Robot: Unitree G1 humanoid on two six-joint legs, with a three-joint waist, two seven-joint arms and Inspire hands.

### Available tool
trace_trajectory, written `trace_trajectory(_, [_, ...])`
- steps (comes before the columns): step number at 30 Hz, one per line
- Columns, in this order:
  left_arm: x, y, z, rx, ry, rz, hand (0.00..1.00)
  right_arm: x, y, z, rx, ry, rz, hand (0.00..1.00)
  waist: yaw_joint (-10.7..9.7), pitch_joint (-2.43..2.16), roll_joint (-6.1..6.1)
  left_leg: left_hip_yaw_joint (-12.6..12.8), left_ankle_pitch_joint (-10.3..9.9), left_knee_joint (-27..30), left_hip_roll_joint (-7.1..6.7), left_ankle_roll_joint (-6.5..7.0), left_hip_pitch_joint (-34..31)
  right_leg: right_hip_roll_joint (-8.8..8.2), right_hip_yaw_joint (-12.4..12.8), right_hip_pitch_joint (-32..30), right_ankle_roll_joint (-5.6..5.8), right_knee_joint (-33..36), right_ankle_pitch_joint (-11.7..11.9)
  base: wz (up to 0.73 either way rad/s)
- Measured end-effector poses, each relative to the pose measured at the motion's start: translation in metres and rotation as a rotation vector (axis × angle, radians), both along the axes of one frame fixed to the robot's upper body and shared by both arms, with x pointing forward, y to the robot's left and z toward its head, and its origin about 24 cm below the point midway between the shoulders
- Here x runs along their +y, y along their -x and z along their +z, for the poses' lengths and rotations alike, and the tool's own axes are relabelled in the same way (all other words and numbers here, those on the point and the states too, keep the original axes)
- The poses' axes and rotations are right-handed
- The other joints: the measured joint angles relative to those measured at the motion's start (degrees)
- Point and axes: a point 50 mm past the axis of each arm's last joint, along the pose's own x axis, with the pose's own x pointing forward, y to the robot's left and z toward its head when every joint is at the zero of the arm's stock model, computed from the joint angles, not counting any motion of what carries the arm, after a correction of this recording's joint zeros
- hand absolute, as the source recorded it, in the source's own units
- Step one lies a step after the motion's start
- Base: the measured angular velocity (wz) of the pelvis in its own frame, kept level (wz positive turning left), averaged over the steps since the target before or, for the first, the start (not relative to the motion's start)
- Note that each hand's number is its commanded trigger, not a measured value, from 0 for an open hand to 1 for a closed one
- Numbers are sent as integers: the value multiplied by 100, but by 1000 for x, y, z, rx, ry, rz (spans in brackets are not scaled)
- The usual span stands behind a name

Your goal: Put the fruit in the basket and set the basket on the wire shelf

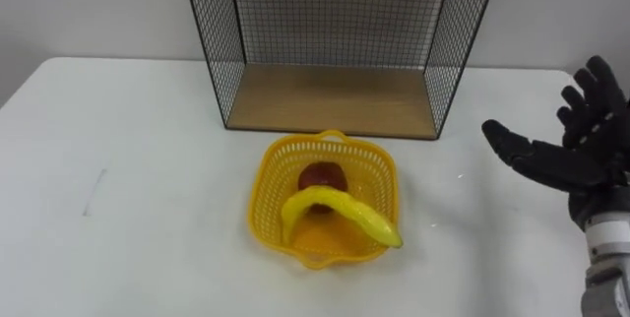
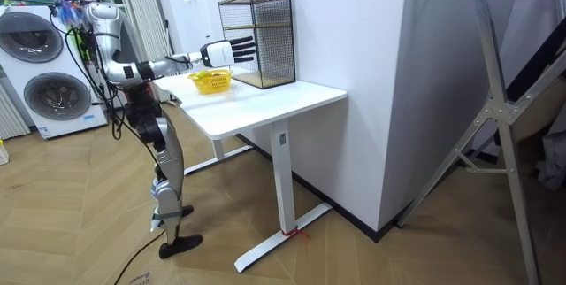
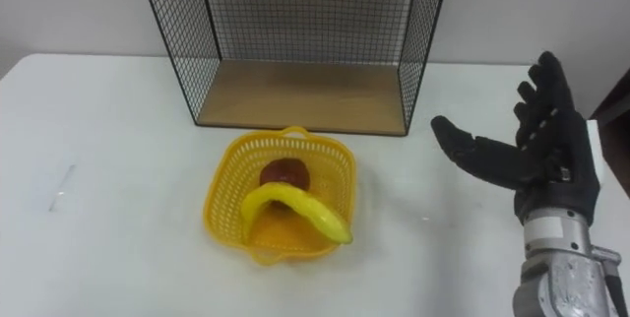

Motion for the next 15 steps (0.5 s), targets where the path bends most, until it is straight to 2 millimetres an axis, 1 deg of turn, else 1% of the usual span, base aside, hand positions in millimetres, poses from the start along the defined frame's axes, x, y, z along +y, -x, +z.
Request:
trace_trajectory(2, [-4,-10,17,-8,-93,-62,0,-1,2,-2,9,-3,-1,0,-50,0,-4,-44,3,4,-17,5,13,-10,-19,12,0,-3,0,4])
trace_trajectory(3, [-6,-13,20,-19,-108,-78,0,-1,3,-3,15,-5,-3,0,-66,1,-7,-54,3,6,-20,6,16,-15,-35,17,1,-4,0,10])
trace_trajectory(5, [-13,-25,35,-76,-154,-145,0,-2,5,-8,35,-13,-4,0,-155,9,-19,-115,8,9,-40,15,6,-38,-121,39,4,-4,-1,11])
trace_trajectory(7, [-17,-32,42,-105,-171,-200,0,0,5,-10,34,-27,-4,0,-178,17,-7,-117,9,5,-50,18,-2,-47,-124,35,11,-16,-5,2])
trace_trajectory(9, [-23,-40,46,-128,-178,-266,0,-1,6,-15,44,-45,10,0,-219,25,7,-122,7,2,-56,20,-2,-54,-133,37,15,-15,-8,0])
trace_trajectory(11, [-29,-48,44,-147,-153,-342,0,-1,6,-18,55,-70,18,0,-259,45,17,-120,9,-8,-63,23,11,-58,-128,41,25,-6,-14,0])
trace_trajectory(12, [-34,-54,40,-161,-118,-393,0,0,6,-20,55,-89,25,0,-268,66,35,-120,11,-14,-65,27,24,-58,-123,51,27,-3,-15,0])
trace_trajectory(15, [-50,-69,28,-187,-22,-528,0,3,7,-27,57,-134,38,0,-291,82,40,-107,12,-9,-64,28,6,-58,-118,23,28,5,-16,0])
